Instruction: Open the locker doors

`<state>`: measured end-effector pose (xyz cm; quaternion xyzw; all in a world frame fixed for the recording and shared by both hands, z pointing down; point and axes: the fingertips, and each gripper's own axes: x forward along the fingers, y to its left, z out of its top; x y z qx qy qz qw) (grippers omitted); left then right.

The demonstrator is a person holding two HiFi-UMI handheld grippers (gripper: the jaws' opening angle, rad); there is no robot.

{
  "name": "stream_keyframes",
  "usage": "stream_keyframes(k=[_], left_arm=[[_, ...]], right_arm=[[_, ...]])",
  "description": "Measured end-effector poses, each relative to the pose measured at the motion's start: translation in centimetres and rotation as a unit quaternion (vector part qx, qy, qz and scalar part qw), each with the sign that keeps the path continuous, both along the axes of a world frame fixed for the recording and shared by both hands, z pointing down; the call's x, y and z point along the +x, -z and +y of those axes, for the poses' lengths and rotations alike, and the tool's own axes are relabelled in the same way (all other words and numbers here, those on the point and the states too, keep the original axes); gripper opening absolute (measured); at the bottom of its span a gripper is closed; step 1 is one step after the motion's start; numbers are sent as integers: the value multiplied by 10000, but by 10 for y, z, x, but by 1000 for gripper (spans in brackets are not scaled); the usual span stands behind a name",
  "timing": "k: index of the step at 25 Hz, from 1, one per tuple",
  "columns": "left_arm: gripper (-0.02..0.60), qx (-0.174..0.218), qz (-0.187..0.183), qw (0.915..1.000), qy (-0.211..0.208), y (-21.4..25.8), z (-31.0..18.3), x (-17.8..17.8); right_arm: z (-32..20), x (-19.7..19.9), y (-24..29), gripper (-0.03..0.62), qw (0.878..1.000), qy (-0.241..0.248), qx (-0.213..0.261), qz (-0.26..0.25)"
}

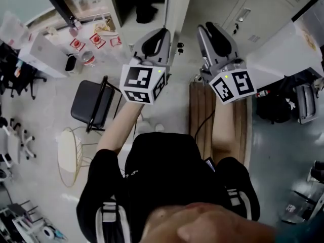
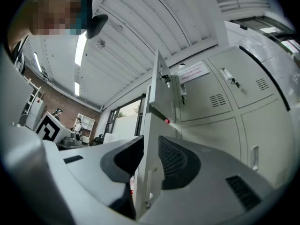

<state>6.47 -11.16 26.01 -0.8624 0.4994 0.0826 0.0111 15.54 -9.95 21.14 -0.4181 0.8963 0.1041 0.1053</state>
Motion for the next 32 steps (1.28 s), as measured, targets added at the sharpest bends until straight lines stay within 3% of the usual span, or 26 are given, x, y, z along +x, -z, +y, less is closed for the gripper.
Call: stream_keyframes(k=[6,11,15,19,25,29,32], left_arm=[[9,-474,333,9983,-57,-55,14,8],[9,-714,126,9973,80,-95,25,10],[9,-903,80,9958,-82,-120,33,23],[9,-822,256,9949,-524,-124,46,45],[9,-878,-115,9946,-547,-134,42,63],[9,-824,129,9942,-676,-132,42,64],[9,-806,90,9939,-752,-133,43,71]], right_arm=[[1,27,-84,87,9957,-480,-790,-89],[9,28,-137,51,9904,-695,-1193,35],[11,29,-168,31,9859,-798,-1470,68],[15,29,-183,18,9836,-748,-1635,126],[19,51,-191,17,9802,-1007,-1704,111],[22,59,-195,18,9785,-1131,-1720,94],[22,64,-199,18,9774,-1196,-1739,101]])
